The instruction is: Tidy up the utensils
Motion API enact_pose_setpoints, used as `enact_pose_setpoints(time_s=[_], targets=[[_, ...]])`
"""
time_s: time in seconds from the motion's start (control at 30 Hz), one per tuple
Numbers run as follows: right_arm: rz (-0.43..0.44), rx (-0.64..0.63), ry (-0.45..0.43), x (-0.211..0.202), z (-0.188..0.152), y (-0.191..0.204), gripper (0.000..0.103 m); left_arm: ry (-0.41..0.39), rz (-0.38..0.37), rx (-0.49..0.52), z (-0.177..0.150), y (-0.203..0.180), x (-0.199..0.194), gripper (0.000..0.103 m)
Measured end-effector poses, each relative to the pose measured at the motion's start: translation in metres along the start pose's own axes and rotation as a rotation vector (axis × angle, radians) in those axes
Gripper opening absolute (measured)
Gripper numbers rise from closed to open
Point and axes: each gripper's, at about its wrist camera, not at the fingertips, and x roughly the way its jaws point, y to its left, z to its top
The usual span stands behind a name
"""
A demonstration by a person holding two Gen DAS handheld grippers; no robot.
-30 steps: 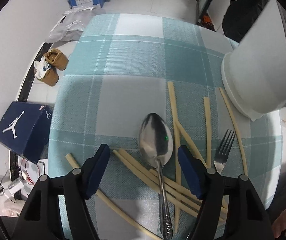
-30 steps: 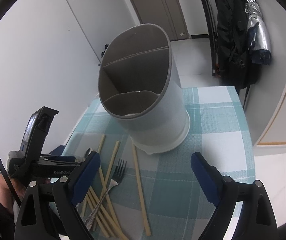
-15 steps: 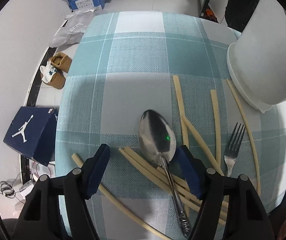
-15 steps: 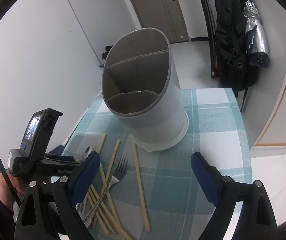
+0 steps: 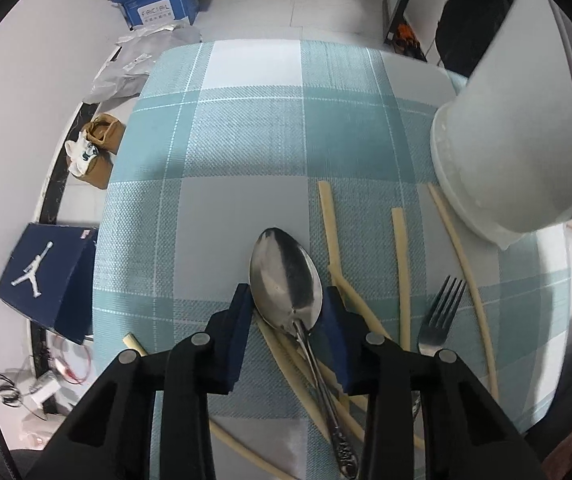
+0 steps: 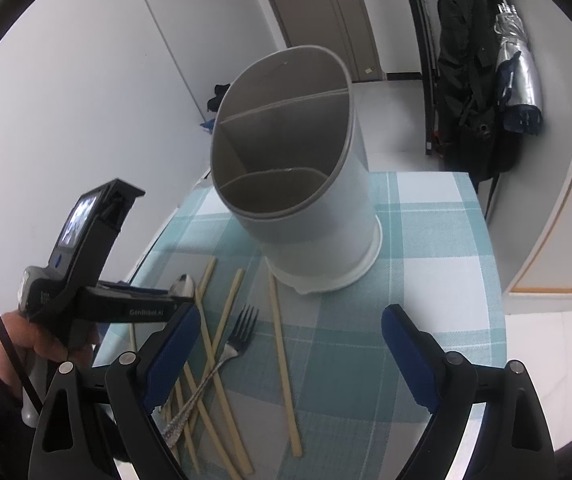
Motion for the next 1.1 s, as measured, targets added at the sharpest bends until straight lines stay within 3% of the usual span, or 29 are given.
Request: enact_pose_setpoints(time_s=[0.13,0.47,0.63,0.9,1.1], targets=[[0.027,0.009,0.038,0.007,-0.005,0.001,0.086,-0.042,-0.052,-0.055,-0.001,0.01,-0.005,0.03],[0.176,0.13,0.223,0.04,-0.014,0.0,0.054,-0.228,-0.159,-0.138,-0.005,0.02,-0.04,0.03],[0.142,0.086,0.246,0.055,-0.01,0.016,0.048,-0.307,-0.195,-0.125,-0.01,0.024,-0.056,0.03],[0.065,0.049,0.238,0.084,0.001,0.016,0.032,-0.341,-0.239,-0.108,-0.016,0.037,-0.062,0.03],[0.04,-0.021,0.211,0.088,0.008,0.024,0.032,-0.345,-0.27,-0.116,-0.019,0.042,-0.066,0.03]])
